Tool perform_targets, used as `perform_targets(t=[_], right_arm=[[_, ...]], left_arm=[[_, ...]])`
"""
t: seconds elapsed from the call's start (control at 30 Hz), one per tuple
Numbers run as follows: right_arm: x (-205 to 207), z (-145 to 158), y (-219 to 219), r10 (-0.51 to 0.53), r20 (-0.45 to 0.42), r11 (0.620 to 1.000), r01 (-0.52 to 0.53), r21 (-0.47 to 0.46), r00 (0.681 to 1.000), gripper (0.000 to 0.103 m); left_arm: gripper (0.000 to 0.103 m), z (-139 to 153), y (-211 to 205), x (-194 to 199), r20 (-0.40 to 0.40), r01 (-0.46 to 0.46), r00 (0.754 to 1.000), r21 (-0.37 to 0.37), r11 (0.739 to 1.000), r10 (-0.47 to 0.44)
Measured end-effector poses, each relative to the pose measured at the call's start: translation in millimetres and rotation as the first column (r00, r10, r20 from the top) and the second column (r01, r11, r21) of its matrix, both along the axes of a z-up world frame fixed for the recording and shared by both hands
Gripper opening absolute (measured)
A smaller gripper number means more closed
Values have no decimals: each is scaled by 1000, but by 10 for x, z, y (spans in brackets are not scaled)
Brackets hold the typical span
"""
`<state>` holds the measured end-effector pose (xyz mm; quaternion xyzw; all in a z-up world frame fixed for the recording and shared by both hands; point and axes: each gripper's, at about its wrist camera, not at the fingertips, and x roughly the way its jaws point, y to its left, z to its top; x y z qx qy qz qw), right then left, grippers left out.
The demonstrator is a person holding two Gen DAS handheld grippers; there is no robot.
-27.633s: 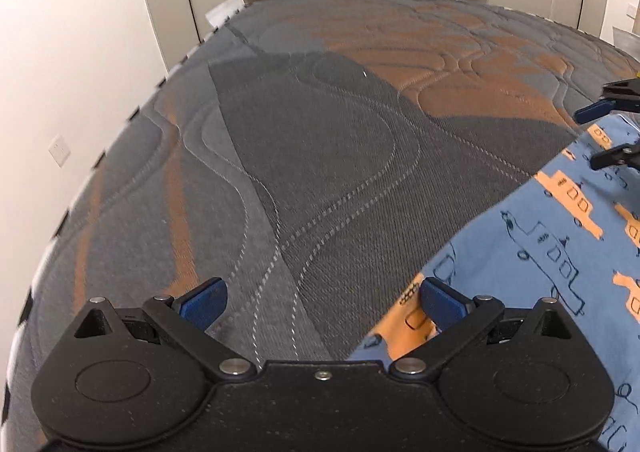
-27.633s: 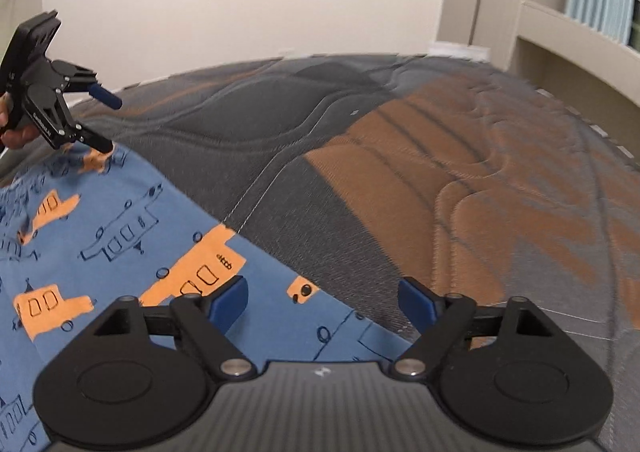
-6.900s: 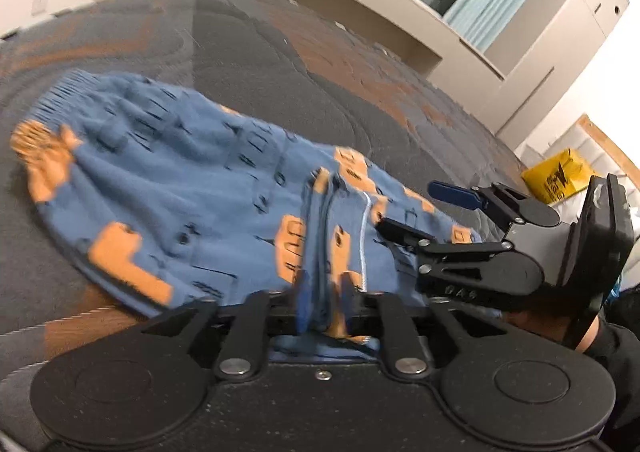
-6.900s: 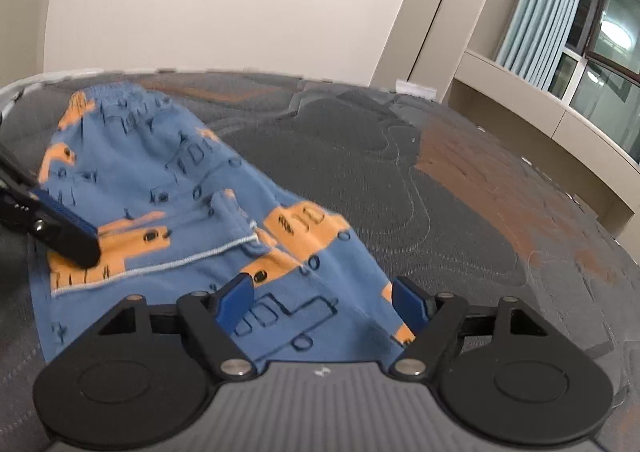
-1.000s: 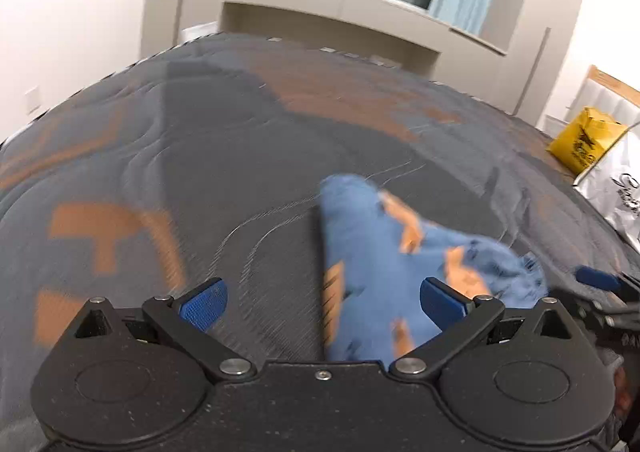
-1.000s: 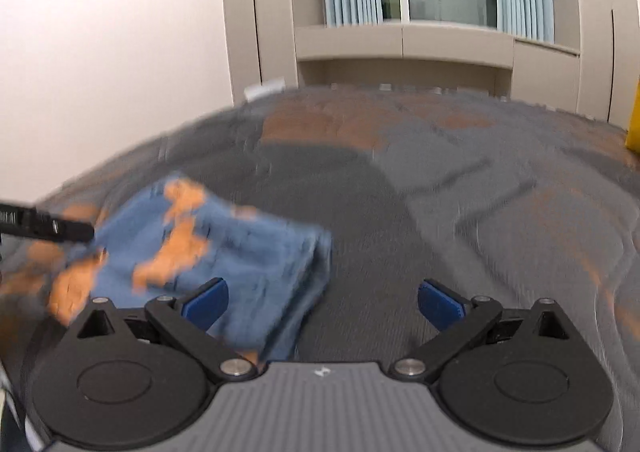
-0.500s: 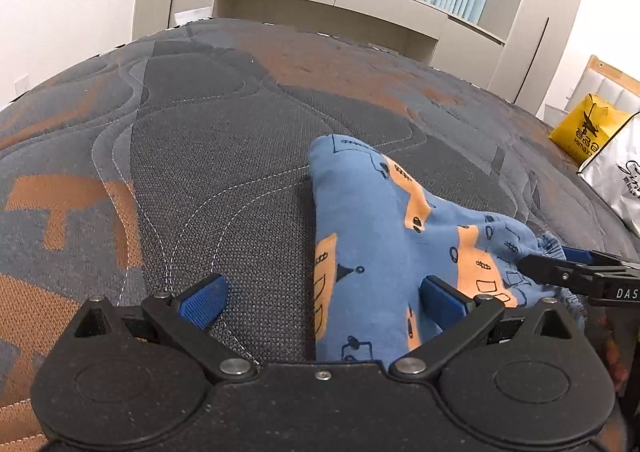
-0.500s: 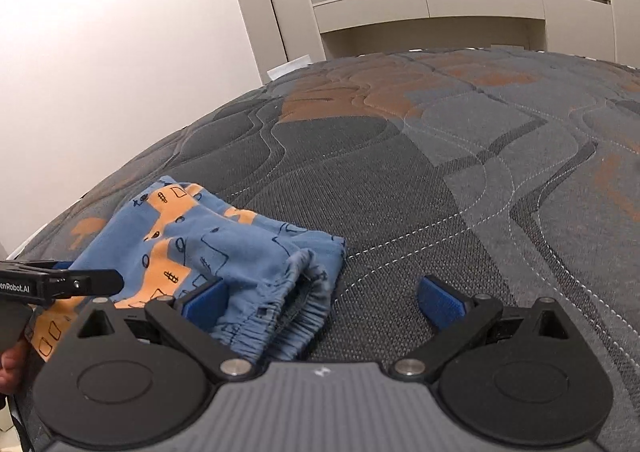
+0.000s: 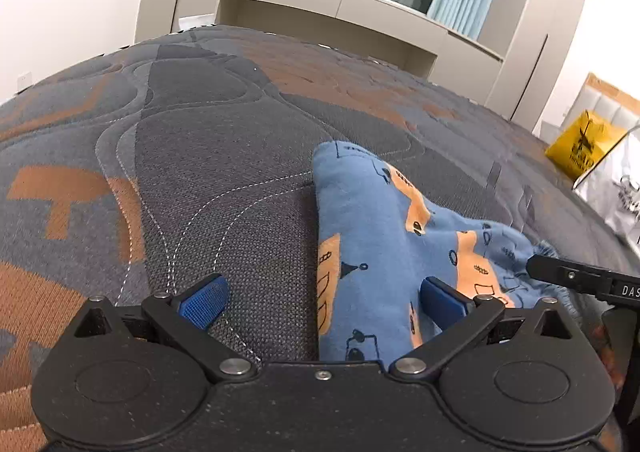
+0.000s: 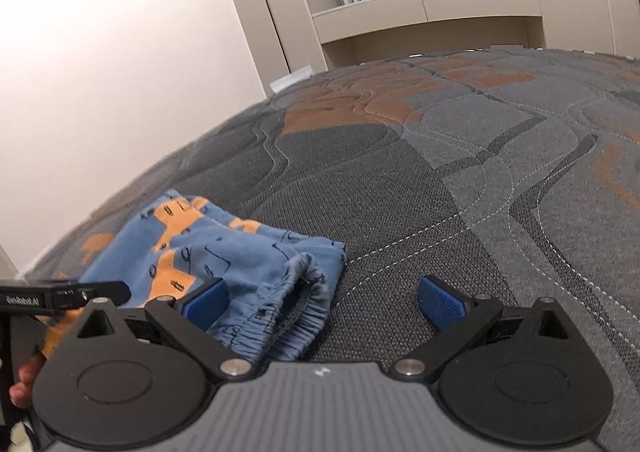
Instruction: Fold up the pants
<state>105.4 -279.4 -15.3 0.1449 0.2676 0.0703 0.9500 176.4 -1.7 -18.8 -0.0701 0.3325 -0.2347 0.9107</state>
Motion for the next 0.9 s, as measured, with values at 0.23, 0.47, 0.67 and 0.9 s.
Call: perform_targets(t=[0.23,0.47,0.67,0.9], right_arm=[[-64,1,-141,71,58,985,-80,156,996,103],[12,-32,-132,98,34,975,-103,197,995,102],[51,172,-70,109,89,982,-121,147,990,101],[561,550,722,421,65,904,-413,-109,905,62]], left_arm=[[103,79,47,-204,-14,43,999,-27,999,-43],[102,26,52,-122,-34,-3,999,-59,998,1],[97,46,282,-207,-62,-59,997,-135,989,51],[65,133,409,-410,-92,-84,993,-165,983,69]])
